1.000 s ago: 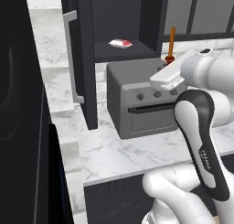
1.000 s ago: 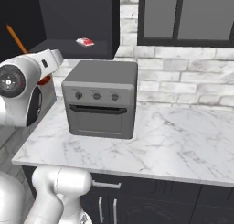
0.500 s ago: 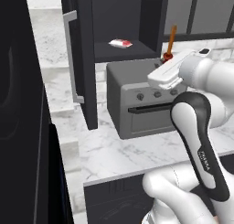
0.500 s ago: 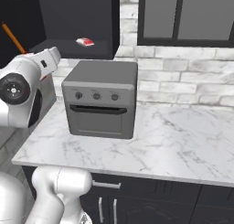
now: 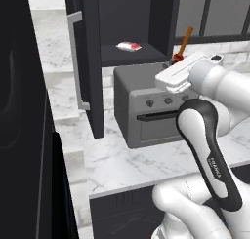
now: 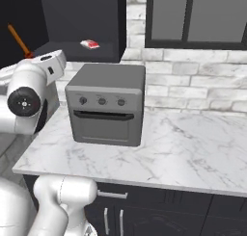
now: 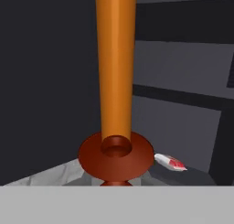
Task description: Pick the candle and candle from the dining table and place them in the open cabinet. Close the cabinet after placing the objects.
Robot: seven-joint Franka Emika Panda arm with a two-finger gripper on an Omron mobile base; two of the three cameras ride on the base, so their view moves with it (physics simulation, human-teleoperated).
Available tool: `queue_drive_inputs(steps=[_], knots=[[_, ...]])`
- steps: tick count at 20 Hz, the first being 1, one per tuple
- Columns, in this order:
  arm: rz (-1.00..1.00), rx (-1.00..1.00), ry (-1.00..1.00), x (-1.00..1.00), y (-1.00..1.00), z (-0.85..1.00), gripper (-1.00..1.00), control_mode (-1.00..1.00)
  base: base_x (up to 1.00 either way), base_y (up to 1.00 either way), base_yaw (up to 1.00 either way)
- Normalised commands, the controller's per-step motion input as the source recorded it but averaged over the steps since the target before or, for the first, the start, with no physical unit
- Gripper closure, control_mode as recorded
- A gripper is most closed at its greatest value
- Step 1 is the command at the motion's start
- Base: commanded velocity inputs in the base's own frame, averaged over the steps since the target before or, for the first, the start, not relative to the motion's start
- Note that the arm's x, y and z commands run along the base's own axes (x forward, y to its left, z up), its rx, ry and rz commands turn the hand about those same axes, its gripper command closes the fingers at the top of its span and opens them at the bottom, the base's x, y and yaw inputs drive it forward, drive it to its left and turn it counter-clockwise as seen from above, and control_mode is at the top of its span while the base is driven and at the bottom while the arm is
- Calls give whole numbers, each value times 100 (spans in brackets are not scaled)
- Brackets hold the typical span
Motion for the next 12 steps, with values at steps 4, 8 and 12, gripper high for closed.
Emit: queue_drive_inputs(steps=[4, 8, 12], knots=[[0, 1, 4, 11, 18, 37, 100, -100, 0, 0, 0], [0, 0, 10, 14, 22, 18, 100, -100, 0, 0, 0], [0, 0, 6, 17, 2, 0, 100, -100, 0, 0, 0]])
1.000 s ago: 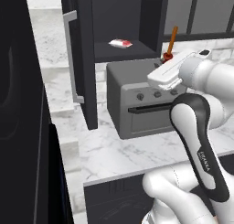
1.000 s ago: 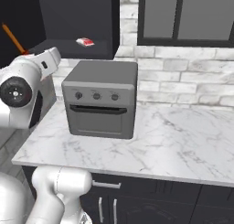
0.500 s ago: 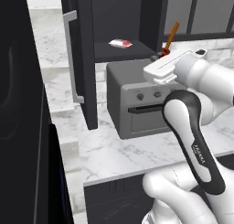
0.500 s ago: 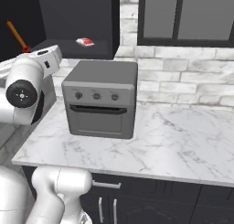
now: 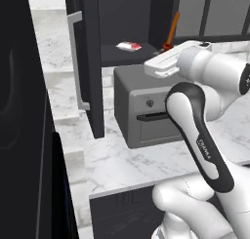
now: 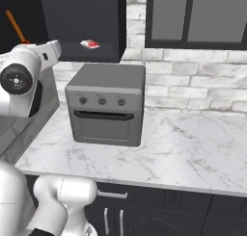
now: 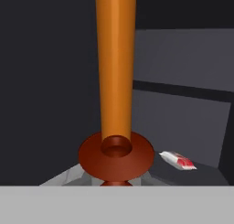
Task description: Pick the candle and candle from the dining table and place them in the open cabinet. Close the cabinet after placing the objects.
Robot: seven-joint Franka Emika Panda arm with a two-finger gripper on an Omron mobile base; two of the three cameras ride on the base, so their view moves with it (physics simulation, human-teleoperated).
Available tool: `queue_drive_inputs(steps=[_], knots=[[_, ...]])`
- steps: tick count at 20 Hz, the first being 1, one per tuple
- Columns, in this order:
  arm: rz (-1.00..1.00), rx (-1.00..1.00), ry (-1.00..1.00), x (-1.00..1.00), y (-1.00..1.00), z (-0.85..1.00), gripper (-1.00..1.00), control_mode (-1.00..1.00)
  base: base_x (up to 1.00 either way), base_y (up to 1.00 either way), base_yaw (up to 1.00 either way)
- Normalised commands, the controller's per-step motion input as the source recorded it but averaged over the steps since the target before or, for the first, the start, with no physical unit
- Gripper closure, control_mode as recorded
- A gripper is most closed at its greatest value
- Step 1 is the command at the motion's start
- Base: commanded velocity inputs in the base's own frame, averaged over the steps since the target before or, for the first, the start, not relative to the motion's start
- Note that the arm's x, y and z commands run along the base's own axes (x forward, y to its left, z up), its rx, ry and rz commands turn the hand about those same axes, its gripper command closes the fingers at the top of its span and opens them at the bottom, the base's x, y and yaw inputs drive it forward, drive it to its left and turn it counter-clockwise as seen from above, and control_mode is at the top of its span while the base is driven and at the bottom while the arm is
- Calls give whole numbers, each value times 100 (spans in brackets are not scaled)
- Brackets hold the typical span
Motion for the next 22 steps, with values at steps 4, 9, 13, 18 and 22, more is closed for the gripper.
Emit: queue_drive_inputs(steps=[4, 9, 13, 18, 22], knots=[[1, 0, 0, 24, 0, 0, 100, -100, 0, 0, 0], [2, 2, 0, 29, 0, 0, 100, -100, 0, 0, 0], [2, 1, 0, 29, 1, 0, 100, -100, 0, 0, 0], [0, 0, 0, 27, 13, 0, 100, -100, 0, 0, 0], [0, 0, 0, 27, 20, 0, 100, -100, 0, 0, 0]])
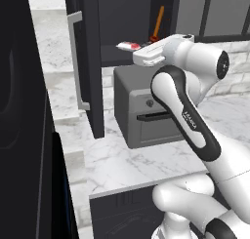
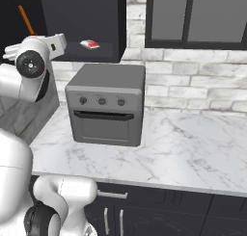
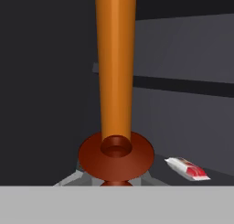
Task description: Pick the candle and candle from the dining table and place them in the open cabinet. Close the cabinet after placing the objects.
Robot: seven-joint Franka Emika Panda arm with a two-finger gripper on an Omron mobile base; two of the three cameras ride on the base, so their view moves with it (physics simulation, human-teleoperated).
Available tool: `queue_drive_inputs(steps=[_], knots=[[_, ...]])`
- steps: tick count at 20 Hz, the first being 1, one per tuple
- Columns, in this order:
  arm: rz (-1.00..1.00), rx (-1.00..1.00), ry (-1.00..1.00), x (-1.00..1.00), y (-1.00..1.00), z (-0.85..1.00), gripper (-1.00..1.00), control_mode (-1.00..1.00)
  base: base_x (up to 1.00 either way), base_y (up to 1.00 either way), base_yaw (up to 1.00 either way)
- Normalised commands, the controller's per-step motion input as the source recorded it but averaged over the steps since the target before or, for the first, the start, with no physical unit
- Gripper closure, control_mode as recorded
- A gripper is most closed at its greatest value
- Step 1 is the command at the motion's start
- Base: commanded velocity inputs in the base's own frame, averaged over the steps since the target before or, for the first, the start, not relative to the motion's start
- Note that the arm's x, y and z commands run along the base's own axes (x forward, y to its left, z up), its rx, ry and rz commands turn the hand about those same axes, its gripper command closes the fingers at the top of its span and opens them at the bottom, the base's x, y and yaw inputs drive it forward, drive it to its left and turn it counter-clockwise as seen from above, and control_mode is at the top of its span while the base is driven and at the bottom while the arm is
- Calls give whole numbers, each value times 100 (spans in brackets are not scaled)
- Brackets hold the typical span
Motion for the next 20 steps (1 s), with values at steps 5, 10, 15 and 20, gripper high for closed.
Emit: queue_drive_inputs(steps=[5, 10, 15, 20], knots=[[0, 0, 0, 23, 18, 0, 100, -100, 0, 0, 0], [0, 0, 0, 19, 10, 0, 100, -100, 0, 0, 0], [0, 1, 0, 15, 2, -1, 100, -100, 0, 0, 0], [1, 0, 0, 16, 0, -3, 100, -100, 0, 0, 0]])
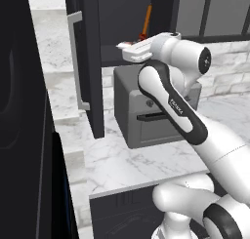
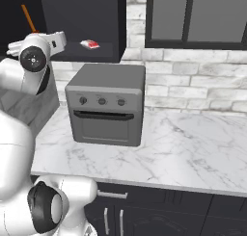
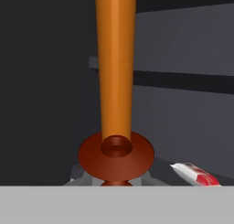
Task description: Pick the candle and candle from the dining table and place them in the open cabinet. Close the cabinet after placing the objects.
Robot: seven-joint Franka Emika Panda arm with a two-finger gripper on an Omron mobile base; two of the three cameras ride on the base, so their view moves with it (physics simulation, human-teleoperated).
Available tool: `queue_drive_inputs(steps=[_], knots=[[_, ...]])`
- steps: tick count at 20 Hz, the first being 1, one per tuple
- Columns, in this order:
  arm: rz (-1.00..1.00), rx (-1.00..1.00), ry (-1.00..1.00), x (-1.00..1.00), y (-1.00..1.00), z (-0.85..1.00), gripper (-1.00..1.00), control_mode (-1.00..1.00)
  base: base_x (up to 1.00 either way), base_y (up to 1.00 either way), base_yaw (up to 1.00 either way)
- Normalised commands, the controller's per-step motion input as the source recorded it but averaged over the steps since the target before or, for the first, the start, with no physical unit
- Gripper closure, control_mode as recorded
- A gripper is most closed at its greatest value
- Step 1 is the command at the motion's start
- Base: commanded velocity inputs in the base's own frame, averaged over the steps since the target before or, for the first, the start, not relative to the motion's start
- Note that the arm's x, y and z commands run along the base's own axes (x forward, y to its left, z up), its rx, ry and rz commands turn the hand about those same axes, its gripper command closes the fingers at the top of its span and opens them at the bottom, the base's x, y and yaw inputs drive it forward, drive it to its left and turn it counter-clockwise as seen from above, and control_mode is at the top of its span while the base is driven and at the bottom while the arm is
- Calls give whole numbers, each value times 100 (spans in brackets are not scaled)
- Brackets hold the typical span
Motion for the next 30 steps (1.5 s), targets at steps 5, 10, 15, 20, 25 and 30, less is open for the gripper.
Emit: queue_drive_inputs(steps=[5, 10, 15, 20, 25, 30], knots=[[5, 0, 0, 19, 0, -4, 100, -100, 0, 0, 0], [6, 0, 0, 18, 3, -6, 100, -100, 0, 0, 0], [5, 0, 0, 18, 11, -8, 100, -100, 0, 0, 0], [4, 0, 0, 21, 23, -3, 100, -100, 0, 0, 0], [3, 0, 0, 25, 21, 0, 100, -100, 0, 0, 0], [2, 0, 0, 28, 12, 0, 100, -100, 0, 0, 0]])
